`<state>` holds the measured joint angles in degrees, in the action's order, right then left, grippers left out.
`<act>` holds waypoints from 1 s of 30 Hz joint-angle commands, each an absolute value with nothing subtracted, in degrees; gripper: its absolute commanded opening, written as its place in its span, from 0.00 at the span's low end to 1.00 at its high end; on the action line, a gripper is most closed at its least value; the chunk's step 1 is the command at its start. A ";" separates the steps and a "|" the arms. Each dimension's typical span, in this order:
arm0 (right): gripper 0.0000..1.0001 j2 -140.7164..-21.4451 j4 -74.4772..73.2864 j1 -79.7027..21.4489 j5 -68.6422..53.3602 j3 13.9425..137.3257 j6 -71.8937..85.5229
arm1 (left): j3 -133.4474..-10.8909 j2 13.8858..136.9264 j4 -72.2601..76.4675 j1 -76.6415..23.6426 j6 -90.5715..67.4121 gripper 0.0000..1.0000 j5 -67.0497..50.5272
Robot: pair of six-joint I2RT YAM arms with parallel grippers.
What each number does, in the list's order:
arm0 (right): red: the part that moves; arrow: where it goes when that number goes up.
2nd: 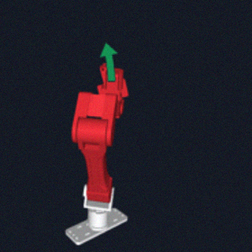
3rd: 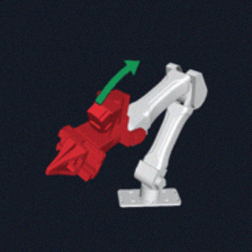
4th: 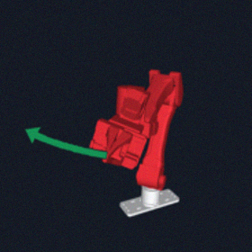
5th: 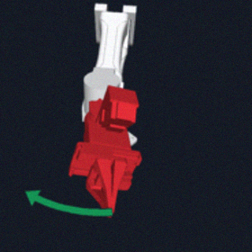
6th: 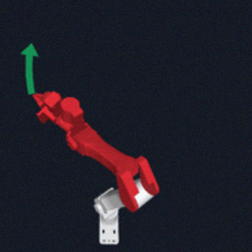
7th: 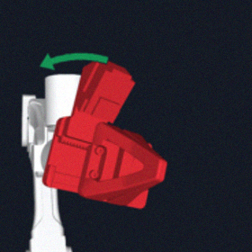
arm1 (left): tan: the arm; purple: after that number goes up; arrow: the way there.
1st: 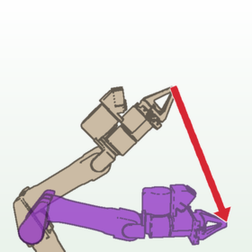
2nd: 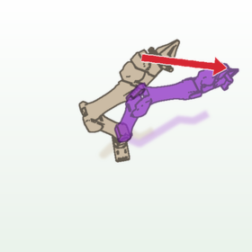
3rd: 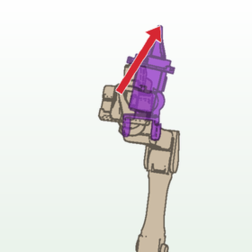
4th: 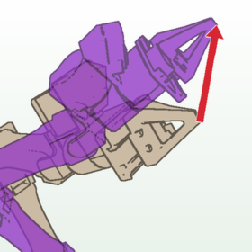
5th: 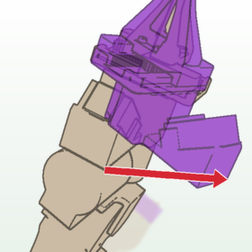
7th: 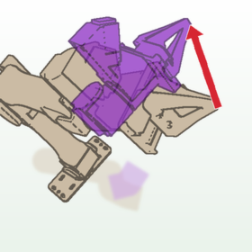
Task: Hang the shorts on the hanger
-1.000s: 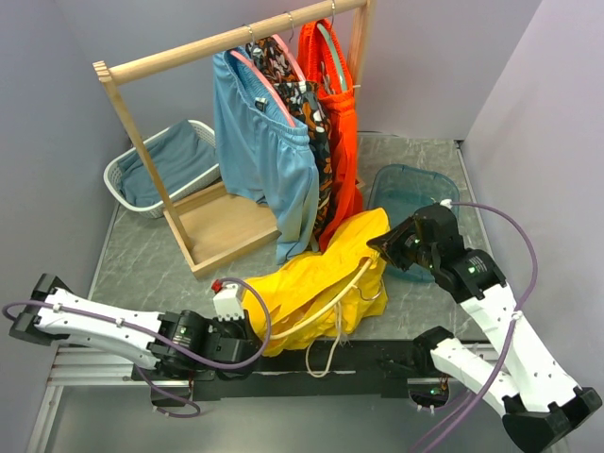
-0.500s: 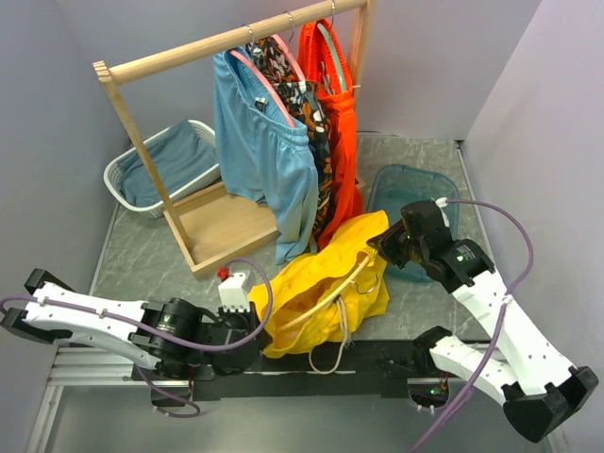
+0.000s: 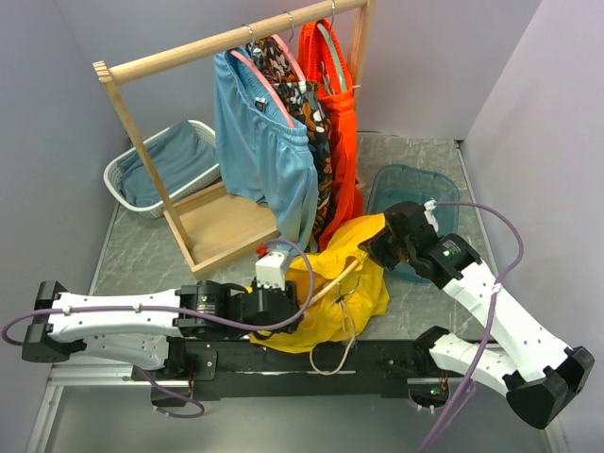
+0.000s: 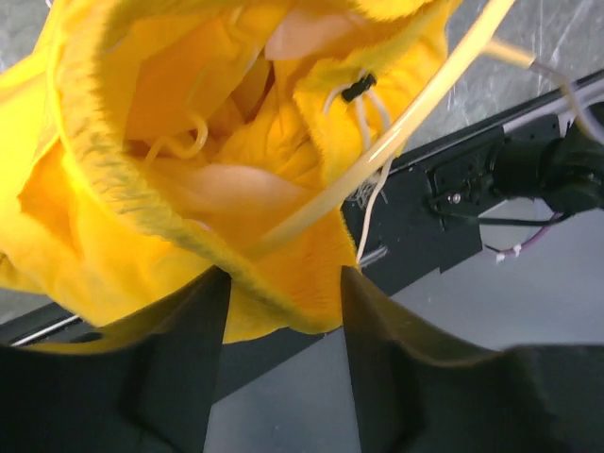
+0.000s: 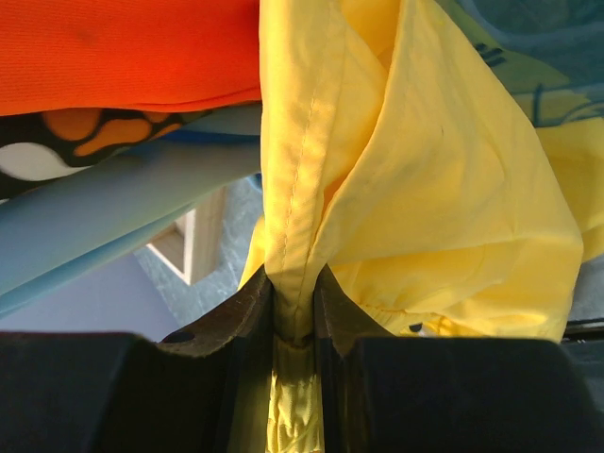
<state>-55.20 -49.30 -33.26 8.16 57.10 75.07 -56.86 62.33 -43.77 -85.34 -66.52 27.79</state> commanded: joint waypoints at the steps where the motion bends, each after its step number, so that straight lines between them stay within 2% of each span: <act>1: 0.00 -54.06 -47.29 -33.66 8.35 55.46 78.22 | -57.57 62.84 -39.20 -84.38 -57.66 0.61 27.07; 6: 0.00 -54.57 -45.70 -33.57 7.91 53.96 78.05 | -52.66 58.38 -36.65 -84.64 -52.82 0.79 26.01; 10: 0.00 -56.16 -44.91 -33.49 7.12 53.61 77.70 | -47.74 53.27 -33.66 -90.34 -50.89 0.89 29.96; 14: 0.00 -57.74 -44.73 -33.49 6.24 54.14 77.17 | -47.46 53.08 -37.34 -96.84 -53.69 0.89 37.60; 18: 0.00 -58.18 -45.44 -33.49 6.15 54.67 76.64 | -47.55 58.60 -40.60 -103.69 -57.12 0.88 42.88; 22: 0.00 -57.92 -45.26 -33.49 5.63 54.58 76.55 | -49.04 65.46 -47.88 -105.64 -63.17 0.81 50.08; 26: 0.00 -57.74 -45.53 -33.49 5.10 54.40 76.03 | -51.85 72.23 -55.36 -106.08 -69.34 0.81 56.05; 30: 0.00 -57.13 -45.27 -33.57 4.66 53.88 75.76 | -53.09 75.41 -52.05 -106.08 -65.93 0.81 58.18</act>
